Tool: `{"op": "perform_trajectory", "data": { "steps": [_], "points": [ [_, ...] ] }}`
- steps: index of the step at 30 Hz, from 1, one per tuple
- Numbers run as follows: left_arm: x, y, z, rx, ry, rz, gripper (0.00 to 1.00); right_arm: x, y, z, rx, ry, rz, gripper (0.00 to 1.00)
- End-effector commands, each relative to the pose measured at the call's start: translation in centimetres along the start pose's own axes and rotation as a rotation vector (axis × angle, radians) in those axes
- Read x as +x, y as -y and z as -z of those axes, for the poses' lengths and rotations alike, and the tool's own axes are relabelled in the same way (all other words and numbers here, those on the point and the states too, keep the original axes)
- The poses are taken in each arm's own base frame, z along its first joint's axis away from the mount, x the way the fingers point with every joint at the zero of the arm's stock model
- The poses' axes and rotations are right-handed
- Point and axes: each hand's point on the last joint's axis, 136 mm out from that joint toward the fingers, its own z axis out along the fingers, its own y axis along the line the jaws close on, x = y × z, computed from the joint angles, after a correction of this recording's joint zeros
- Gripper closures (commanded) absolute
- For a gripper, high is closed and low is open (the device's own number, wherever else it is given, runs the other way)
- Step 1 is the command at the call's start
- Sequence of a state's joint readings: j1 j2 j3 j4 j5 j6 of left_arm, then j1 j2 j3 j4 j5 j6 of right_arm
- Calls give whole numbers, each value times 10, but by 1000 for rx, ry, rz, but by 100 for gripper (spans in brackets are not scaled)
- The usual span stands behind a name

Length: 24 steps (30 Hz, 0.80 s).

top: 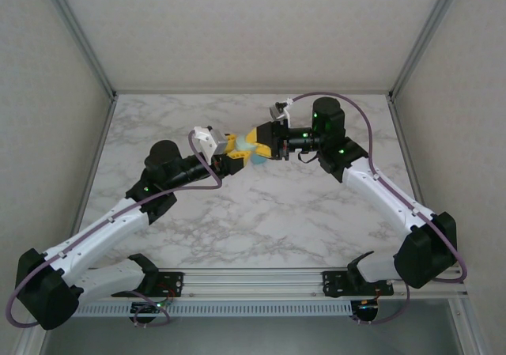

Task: Insert the wireless bluetooth earbuds into the charging case

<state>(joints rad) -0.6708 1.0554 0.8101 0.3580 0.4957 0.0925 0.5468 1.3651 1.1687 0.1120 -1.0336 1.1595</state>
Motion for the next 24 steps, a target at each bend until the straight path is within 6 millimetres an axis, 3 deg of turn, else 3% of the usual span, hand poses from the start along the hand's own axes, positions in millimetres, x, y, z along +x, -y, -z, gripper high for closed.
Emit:
{"op": "perform_trajectory", "data": {
  "steps": [1, 8, 14, 19, 24],
  "points": [
    [-19, 6, -3, 31, 44, -8, 81, 13, -2, -4, -15, -51, 23, 52],
    [-20, 6, -4, 33, 46, -9, 81, 12, 4, -8, -15, -59, 14, 55],
    [-17, 4, -5, 24, 33, -6, 80, 10, 9, -9, 10, -42, 18, 71],
    [-4, -4, -6, -21, -27, 6, 70, 5, 26, -6, 82, 6, 23, 80],
    [2, -8, -6, -43, -52, 8, 58, -4, 30, -5, 96, 61, 31, 86]
  ]
}}
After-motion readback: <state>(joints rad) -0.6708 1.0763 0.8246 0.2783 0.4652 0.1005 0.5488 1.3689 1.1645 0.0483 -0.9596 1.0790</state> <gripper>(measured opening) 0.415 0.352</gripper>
